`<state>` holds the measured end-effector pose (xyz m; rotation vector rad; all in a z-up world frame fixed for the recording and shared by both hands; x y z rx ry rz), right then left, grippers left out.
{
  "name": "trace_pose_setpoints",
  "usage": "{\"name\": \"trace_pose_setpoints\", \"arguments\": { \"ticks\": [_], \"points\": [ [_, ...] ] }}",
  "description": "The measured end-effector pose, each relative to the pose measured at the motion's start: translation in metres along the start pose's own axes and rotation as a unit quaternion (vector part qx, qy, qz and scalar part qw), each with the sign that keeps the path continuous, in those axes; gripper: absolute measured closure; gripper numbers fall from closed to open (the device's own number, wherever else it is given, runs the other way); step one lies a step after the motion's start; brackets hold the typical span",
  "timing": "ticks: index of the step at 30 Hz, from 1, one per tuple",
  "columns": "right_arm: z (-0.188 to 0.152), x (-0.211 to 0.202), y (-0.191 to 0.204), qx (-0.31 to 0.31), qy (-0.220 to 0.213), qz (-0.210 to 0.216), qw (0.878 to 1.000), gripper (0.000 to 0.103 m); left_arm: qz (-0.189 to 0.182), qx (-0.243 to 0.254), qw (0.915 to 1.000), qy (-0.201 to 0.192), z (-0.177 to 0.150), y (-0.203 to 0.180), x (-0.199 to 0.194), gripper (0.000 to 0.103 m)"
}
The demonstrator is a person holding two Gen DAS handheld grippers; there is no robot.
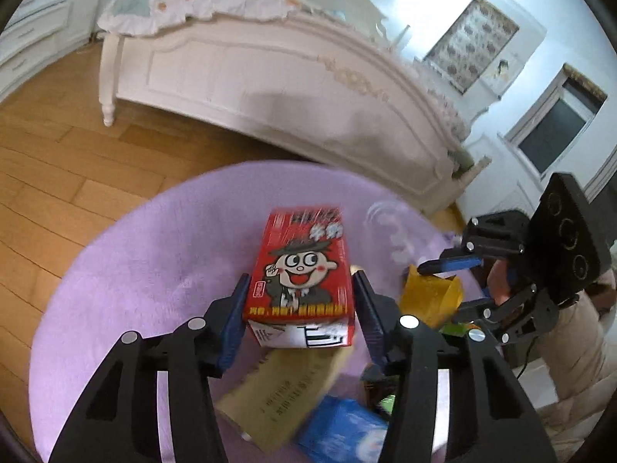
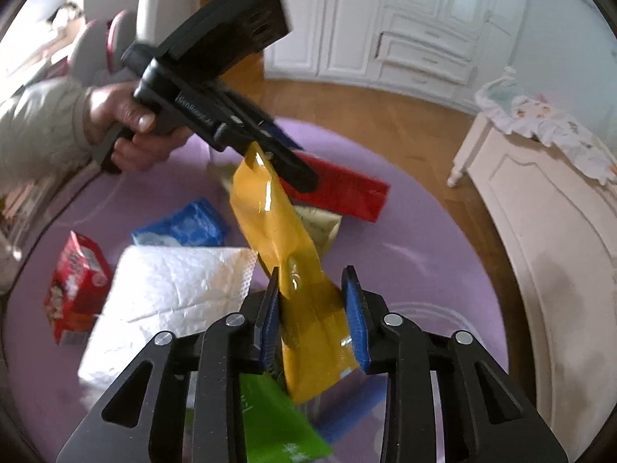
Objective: Collect trash
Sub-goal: 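Carry the carton and yellow wrapper over the bin and open both tools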
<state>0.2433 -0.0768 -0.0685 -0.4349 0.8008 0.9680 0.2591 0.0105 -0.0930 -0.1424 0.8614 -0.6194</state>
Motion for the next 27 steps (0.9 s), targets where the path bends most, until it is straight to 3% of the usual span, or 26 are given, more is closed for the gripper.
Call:
{"name": "trace_pose_setpoints", "arguments": {
  "ticks": [6, 11, 15, 18, 20, 21, 23, 27],
  "points": [
    [0.004, -0.065, -0.007, 0.077, -0.078, -0.008, 0.994, 0.074, 0.005, 0.010, 0.9986, -0.051, 0.011, -0.041, -0.040, 0.053],
    [-0.026, -0.130, -0.007, 0.190, -0.151, -0.008, 0.970, 0.074, -0.001, 0.023, 0.9965, -0.080, 0.015, -0.090, -0.064, 0.053],
    [-0.062, -0.175, -0.018, 0.295, -0.205, 0.001, 0.933, 0.074, -0.006, 0.030, 0.9946, -0.099, 0.020, -0.127, -0.067, 0.053],
    [-0.106, -0.205, -0.032, 0.375, -0.243, -0.004, 0.895, 0.074, -0.008, 0.037, 0.9943, -0.100, 0.020, -0.160, -0.055, 0.053],
    [-0.146, -0.228, -0.045, 0.431, -0.272, -0.010, 0.861, 0.074, -0.016, 0.037, 0.9947, -0.095, 0.020, -0.183, -0.039, 0.053],
    [-0.157, -0.233, -0.048, 0.445, -0.279, -0.012, 0.851, 0.074, -0.018, 0.039, 0.9948, -0.092, 0.021, -0.192, -0.032, 0.053],
    [-0.193, -0.250, -0.063, 0.483, -0.298, -0.037, 0.823, 0.074, -0.025, 0.044, 0.9952, -0.084, 0.022, -0.213, -0.014, 0.053],
    [-0.250, -0.275, -0.075, 0.524, -0.313, -0.085, 0.787, 0.074, -0.059, 0.050, 0.9953, -0.059, 0.023, -0.259, 0.032, 0.053]
  ]
}}
Point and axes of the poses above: each gripper's, at about its wrist camera, not at the fingertips, and x roughly the way its jaws point, y to its left, z to its top, the point moved 7 cm from there along x, roughly the way its jaws point, and after that the axes turned 10 degrees about x, right-handed, at the moved point
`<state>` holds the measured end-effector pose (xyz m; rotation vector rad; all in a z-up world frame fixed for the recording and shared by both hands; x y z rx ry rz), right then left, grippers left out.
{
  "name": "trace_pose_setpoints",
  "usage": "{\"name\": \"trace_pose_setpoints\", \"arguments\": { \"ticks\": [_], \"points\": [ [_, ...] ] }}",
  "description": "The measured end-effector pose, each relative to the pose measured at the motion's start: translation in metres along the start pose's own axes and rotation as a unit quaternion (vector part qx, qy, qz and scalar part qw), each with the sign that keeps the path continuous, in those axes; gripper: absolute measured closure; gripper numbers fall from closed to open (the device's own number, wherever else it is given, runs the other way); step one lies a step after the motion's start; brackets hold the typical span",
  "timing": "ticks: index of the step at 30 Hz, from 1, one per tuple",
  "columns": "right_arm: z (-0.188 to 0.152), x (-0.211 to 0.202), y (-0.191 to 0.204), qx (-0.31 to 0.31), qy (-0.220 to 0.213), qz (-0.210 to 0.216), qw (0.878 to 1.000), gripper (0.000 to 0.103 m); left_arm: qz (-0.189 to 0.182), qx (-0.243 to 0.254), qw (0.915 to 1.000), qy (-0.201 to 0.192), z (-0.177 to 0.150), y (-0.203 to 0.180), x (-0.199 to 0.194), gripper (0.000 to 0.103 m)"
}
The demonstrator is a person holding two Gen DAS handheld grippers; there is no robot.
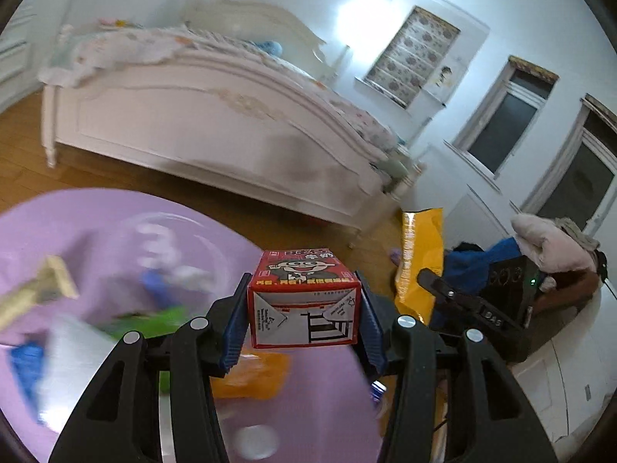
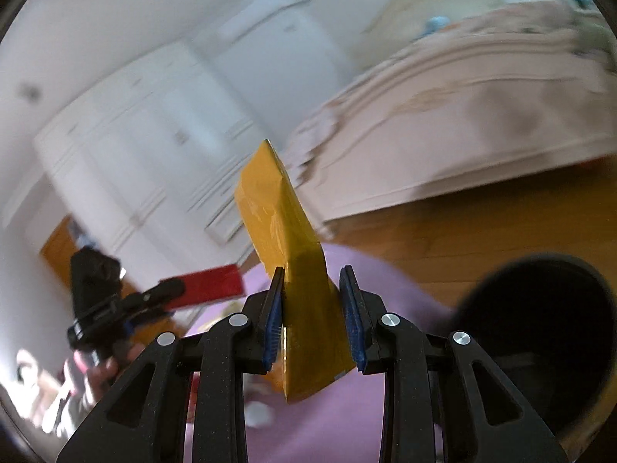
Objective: Collect trash
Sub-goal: 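Carry the carton and yellow wrapper over the bin and open both tools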
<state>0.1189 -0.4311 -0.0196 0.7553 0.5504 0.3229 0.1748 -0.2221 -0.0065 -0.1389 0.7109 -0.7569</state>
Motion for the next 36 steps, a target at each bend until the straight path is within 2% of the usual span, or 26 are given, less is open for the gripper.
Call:
{"name": "trace_pose_setpoints", "arguments": {
  "ticks": [7, 14, 25, 36],
  "points": [
    [0.004, -0.035, -0.078, 0.039, -0.036, -0.077, 0.996, 0.074, -0.038, 0.017, 0.9981, 0.045, -0.010, -0.059, 0.077, 0.053],
    [-0.008, -0.021, -0.136, 0.077, -0.033, -0.112, 0.990, 0.074, -0.040, 0.034, 0.9948, 0.087, -0.029, -0.087, 0.135, 0.053],
    [-0.027, -0.003, -0.203, 0.125, -0.013, -0.131, 0.983, 0.074, -0.034, 0.035, 0.9899, 0.133, -0.060, -0.100, 0.183, 0.053],
    [-0.038, 0.013, -0.234, 0.138, 0.004, -0.153, 0.979, 0.074, -0.032, 0.040, 0.9856, 0.161, -0.070, -0.107, 0.211, 0.052]
  ]
}}
Point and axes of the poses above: each gripper's, at about its wrist camera, not at the fingertips, and x roughly the way its jaws point, y to its left, z to its top, the point moved 7 cm from there along x, roughly the way its jaws point, and after that the axes turned 10 degrees about x, right-handed, at the moved point
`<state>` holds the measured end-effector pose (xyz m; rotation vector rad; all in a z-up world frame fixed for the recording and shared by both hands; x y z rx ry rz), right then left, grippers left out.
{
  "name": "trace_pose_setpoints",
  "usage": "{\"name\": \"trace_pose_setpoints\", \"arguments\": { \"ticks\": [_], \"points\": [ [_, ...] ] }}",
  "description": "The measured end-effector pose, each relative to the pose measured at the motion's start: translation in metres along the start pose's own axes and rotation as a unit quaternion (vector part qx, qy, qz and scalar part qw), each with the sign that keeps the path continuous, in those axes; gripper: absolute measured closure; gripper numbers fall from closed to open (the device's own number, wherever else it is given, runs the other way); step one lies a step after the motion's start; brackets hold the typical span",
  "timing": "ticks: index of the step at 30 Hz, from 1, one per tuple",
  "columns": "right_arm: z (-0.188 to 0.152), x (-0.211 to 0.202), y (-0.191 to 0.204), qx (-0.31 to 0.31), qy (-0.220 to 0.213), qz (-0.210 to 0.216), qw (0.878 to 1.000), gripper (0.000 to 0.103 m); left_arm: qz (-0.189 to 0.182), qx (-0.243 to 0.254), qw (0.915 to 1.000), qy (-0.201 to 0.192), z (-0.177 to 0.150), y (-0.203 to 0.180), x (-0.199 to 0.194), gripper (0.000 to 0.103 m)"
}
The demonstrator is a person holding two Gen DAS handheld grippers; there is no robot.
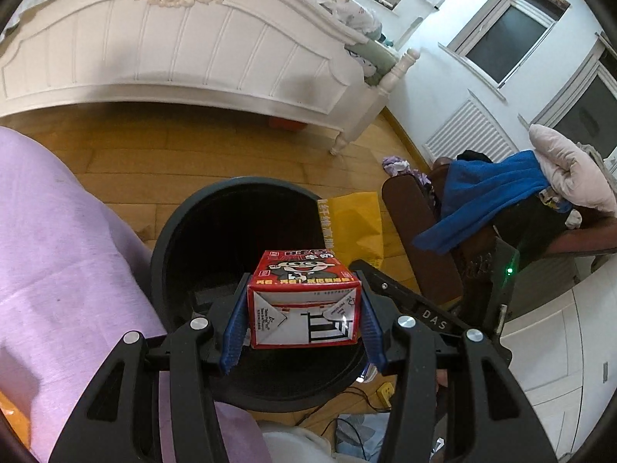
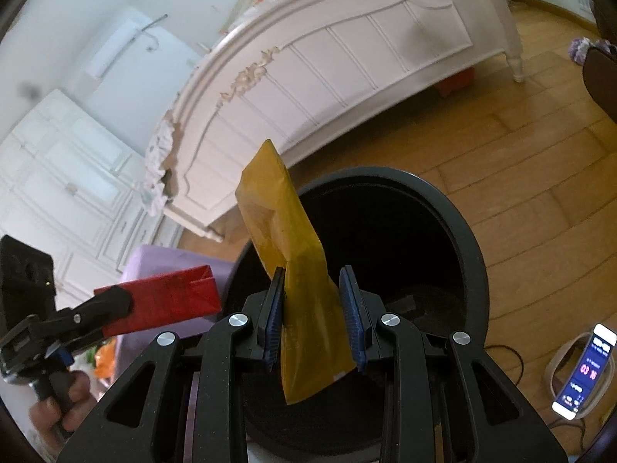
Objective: Collect trash
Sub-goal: 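Carry the carton and yellow wrapper over the bin and open both tools, then grasp the red Wangzai carton with the left tool while the right tool grasps the silver foil pouch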
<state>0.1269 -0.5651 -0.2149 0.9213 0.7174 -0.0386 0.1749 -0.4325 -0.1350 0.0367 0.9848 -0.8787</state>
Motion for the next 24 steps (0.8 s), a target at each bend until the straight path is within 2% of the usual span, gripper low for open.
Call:
{"name": "trace_pose_setpoints", "arguments": {
  "ticks": [4, 5, 6, 8, 13, 18, 24],
  "points": [
    [0.000, 0.006, -0.003, -0.003, 0.005, -0.014, 1.000, 0.072, 0.008, 0.008, 0.9999, 0.007, 0.004, -0.005, 0.005, 0.051],
    [0.000, 0.006, -0.003, -0.004, 0.006, -0.015, 1.000, 0.072, 0.009, 0.009, 0.9999, 0.008, 0.005, -0.005, 0.006, 0.047],
    [0.000, 0.006, -0.003, -0.004, 0.007, -0.016, 1.000, 0.071, 0.012, 0.010, 0.9998, 0.008, 0.005, -0.007, 0.006, 0.038],
    [0.001, 0.003, -0.002, -0.004, 0.003, -0.017, 1.000, 0.052, 0.015, 0.010, 0.9998, 0.007, 0.005, -0.007, 0.005, 0.028],
    [0.002, -0.009, 0.003, -0.013, -0.011, -0.020, 1.000, 0.035, 0.015, 0.011, 0.9998, 0.007, 0.004, -0.009, 0.000, 0.027],
    [-0.002, -0.023, 0.023, -0.027, -0.017, -0.006, 0.999, 0.033, 0.020, 0.021, 0.9995, -0.014, 0.001, -0.015, -0.024, 0.024],
    [-0.019, -0.037, 0.065, -0.061, -0.013, 0.019, 0.998, 0.031, 0.032, 0.019, 0.9982, -0.046, -0.015, -0.016, -0.068, 0.023]
  ]
}}
Point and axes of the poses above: each gripper's, at about its wrist camera, not at the fingertips, and x roughly the way its jaws point, y to its left, z to its top, the point moved 7 cm from there along x, roughly the way its jaws point, and after that the axes turned 10 degrees about x, right-handed, at the moved point
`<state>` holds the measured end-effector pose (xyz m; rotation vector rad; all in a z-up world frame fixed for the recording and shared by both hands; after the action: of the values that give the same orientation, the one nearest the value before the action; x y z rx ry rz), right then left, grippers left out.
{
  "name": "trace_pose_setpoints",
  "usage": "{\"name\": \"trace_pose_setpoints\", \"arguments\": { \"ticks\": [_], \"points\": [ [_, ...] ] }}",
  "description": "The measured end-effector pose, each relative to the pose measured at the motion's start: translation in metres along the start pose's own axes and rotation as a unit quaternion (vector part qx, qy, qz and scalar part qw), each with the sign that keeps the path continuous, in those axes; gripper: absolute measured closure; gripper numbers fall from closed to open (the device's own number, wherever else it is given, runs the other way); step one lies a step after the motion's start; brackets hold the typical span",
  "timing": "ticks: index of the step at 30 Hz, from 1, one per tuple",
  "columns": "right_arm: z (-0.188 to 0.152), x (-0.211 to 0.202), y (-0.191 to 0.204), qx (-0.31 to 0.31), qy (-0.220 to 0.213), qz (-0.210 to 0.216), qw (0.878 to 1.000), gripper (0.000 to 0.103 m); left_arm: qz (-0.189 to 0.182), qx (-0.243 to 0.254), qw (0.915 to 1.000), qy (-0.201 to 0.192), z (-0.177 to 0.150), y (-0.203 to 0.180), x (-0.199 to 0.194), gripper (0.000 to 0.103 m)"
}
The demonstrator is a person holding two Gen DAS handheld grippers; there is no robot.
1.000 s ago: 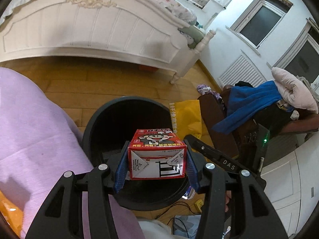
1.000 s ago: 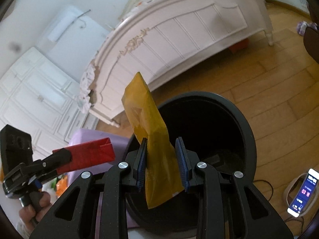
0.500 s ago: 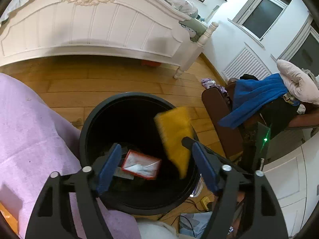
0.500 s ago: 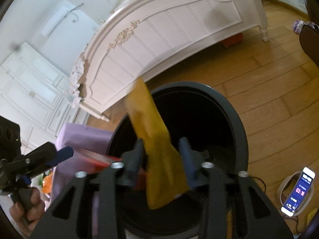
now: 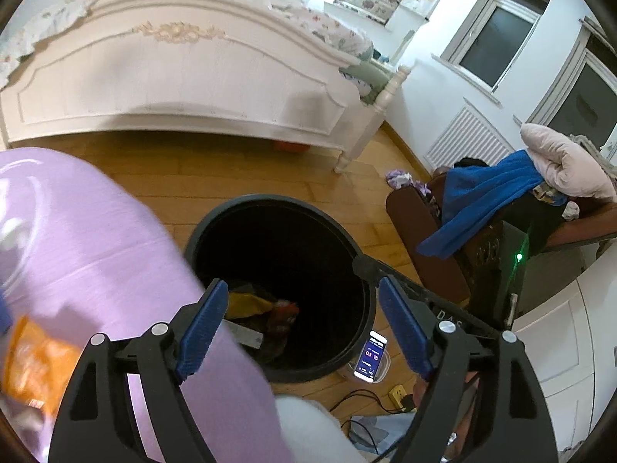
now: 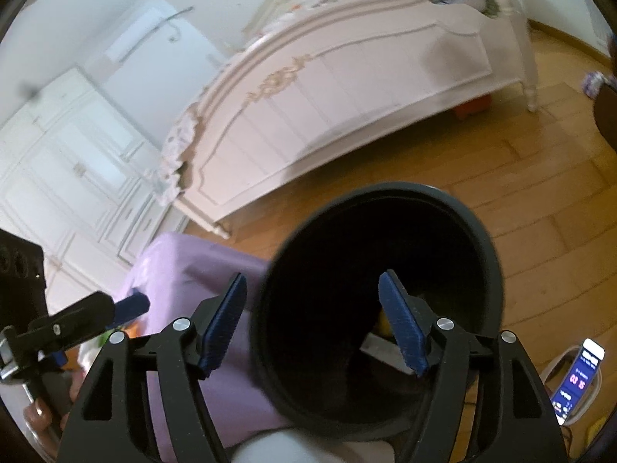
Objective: Collect trash
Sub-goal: 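Grasp the red Wangzai carton with the left tool while the right tool grasps the silver foil pouch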
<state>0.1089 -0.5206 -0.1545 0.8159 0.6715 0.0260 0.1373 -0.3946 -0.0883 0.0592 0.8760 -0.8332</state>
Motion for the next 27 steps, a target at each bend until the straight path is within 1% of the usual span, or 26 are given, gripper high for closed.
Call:
{"name": "trace_pose_setpoints", "arguments": {
  "ticks": [4, 7, 10, 13, 15, 17, 18, 20, 22, 24, 26, 27],
  "points": [
    [-0.012, -0.005, 0.041, -0.030, 0.009, 0.022, 0.999, 0.030, 0.016, -0.019, 0.9995, -0.022, -0.013, 0.012, -0.036, 0.023],
    [-0.024, -0.007, 0.075, -0.059, 0.019, 0.038, 0.997, 0.029, 0.041, -0.034, 0.9978, -0.041, -0.025, 0.028, -0.068, 0.023],
    [-0.040, -0.006, 0.111, -0.091, 0.032, 0.052, 0.994, 0.028, 0.071, -0.056, 0.9940, -0.061, -0.042, 0.050, -0.103, 0.023],
    [-0.057, -0.004, 0.146, -0.128, 0.046, 0.065, 0.989, 0.026, 0.128, -0.077, 0.9853, -0.082, -0.065, 0.077, -0.142, 0.023],
    [-0.067, -0.001, 0.166, -0.152, 0.055, 0.071, 0.984, 0.026, 0.167, -0.093, 0.9775, -0.091, -0.082, 0.095, -0.166, 0.023],
    [-0.081, 0.003, 0.189, -0.180, 0.066, 0.077, 0.978, 0.024, 0.203, -0.108, 0.9683, -0.098, -0.100, 0.110, -0.188, 0.022],
    [-0.088, 0.004, 0.199, -0.193, 0.069, 0.079, 0.976, 0.024, 0.223, -0.120, 0.9622, -0.100, -0.112, 0.120, -0.200, 0.022],
    [-0.103, 0.007, 0.221, -0.222, 0.077, 0.084, 0.968, 0.024, 0.250, -0.139, 0.9527, -0.101, -0.131, 0.136, -0.216, 0.022],
    [-0.116, 0.011, 0.243, -0.251, 0.084, 0.088, 0.960, 0.024, 0.265, -0.159, 0.9459, -0.097, -0.149, 0.149, -0.226, 0.020],
    [-0.128, 0.015, 0.261, -0.281, 0.089, 0.090, 0.951, 0.021, 0.268, -0.182, 0.9417, -0.090, -0.163, 0.160, -0.229, 0.020],
    [-0.142, 0.020, 0.283, -0.319, 0.095, 0.092, 0.939, 0.017, 0.266, -0.201, 0.9394, -0.079, -0.173, 0.169, -0.227, 0.020],
    [-0.151, 0.025, 0.296, -0.343, 0.102, 0.093, 0.929, 0.015, 0.264, -0.206, 0.9390, -0.077, -0.178, 0.172, -0.227, 0.020]
  ]
}}
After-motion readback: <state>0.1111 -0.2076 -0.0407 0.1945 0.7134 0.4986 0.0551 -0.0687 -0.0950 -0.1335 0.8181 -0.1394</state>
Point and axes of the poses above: each gripper's, at about its wrist camera, not at the fingertips, and x roughly the way its jaws point, y to its left, z to its top, the point moved 7 cm from there along x, roughly the way its jaws point, and after that the axes turned 10 degrees about x, right-handed, at the moved point
